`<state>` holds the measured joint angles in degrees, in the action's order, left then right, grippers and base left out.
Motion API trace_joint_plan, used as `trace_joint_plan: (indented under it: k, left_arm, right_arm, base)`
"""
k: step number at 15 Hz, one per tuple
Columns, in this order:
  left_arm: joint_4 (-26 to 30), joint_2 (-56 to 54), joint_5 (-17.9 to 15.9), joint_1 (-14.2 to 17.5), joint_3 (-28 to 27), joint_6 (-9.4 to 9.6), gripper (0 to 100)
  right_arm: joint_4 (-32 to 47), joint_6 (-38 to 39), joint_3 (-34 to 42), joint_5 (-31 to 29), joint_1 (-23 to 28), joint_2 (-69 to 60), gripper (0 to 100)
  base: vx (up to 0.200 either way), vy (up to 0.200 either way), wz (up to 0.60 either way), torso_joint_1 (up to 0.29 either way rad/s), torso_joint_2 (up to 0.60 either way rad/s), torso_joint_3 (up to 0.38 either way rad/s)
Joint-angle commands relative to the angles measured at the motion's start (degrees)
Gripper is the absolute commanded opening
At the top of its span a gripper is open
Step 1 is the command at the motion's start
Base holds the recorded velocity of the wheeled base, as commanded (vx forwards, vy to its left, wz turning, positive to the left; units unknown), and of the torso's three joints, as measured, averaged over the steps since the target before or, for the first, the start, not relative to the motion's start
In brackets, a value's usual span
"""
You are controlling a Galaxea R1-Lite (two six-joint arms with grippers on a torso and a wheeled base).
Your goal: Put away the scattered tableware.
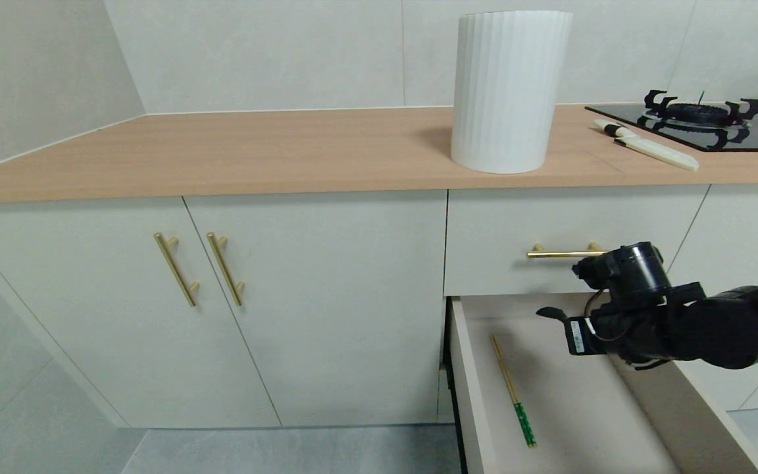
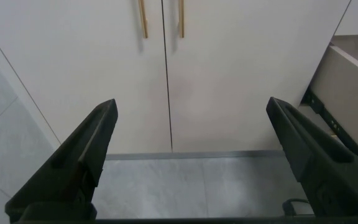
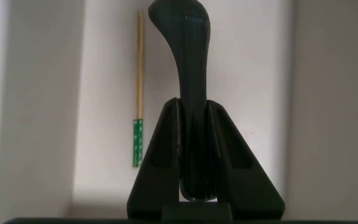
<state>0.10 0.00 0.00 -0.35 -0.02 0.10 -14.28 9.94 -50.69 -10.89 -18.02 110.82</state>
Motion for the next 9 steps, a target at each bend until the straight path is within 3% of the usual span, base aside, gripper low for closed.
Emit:
trace_joint_plan:
  k: [1,9]
  left_arm:
    - [-0.01,0.0,0.0,0.0,-0.06,-0.01,100]
    - [-0.01,0.0,0.0,0.0,0.02,-0.01,100]
  right_arm:
    - [-4.45,-0.09,0.15,-1.24,-0.7,12.13,0]
    - [-9.63,-0.09,-0.55,-4.93,-1.32,22.68,0]
  base:
    - [0.0,0.0,0.0,0.0,0.0,0.0]
    - [0.0,0.0,0.0,0.0,0.0,0.0]
